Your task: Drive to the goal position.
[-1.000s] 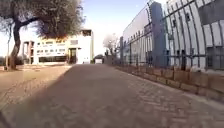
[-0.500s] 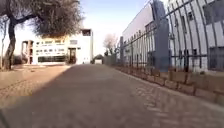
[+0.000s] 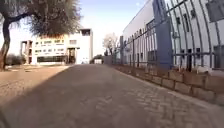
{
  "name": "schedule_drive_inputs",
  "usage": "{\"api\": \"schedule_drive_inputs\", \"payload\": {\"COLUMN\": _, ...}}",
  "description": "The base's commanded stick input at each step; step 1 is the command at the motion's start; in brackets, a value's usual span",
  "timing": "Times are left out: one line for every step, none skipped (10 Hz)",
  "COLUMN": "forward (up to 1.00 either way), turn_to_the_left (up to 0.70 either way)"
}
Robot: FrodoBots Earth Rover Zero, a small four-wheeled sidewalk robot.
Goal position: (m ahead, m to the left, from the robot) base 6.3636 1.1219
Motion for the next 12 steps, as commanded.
{"api": "schedule_drive_inputs", "payload": {"forward": 1.00, "turn_to_the_left": 0.00}}
{"api": "schedule_drive_inputs", "payload": {"forward": 1.00, "turn_to_the_left": 0.00}}
{"api": "schedule_drive_inputs", "payload": {"forward": 1.00, "turn_to_the_left": 0.00}}
{"api": "schedule_drive_inputs", "payload": {"forward": 1.00, "turn_to_the_left": 0.00}}
{"api": "schedule_drive_inputs", "payload": {"forward": 1.00, "turn_to_the_left": 0.00}}
{"api": "schedule_drive_inputs", "payload": {"forward": 1.00, "turn_to_the_left": 0.00}}
{"api": "schedule_drive_inputs", "payload": {"forward": 1.00, "turn_to_the_left": 0.00}}
{"api": "schedule_drive_inputs", "payload": {"forward": 1.00, "turn_to_the_left": 0.00}}
{"api": "schedule_drive_inputs", "payload": {"forward": 1.00, "turn_to_the_left": 0.00}}
{"api": "schedule_drive_inputs", "payload": {"forward": 1.00, "turn_to_the_left": 0.00}}
{"api": "schedule_drive_inputs", "payload": {"forward": 1.00, "turn_to_the_left": 0.00}}
{"api": "schedule_drive_inputs", "payload": {"forward": 1.00, "turn_to_the_left": 0.00}}
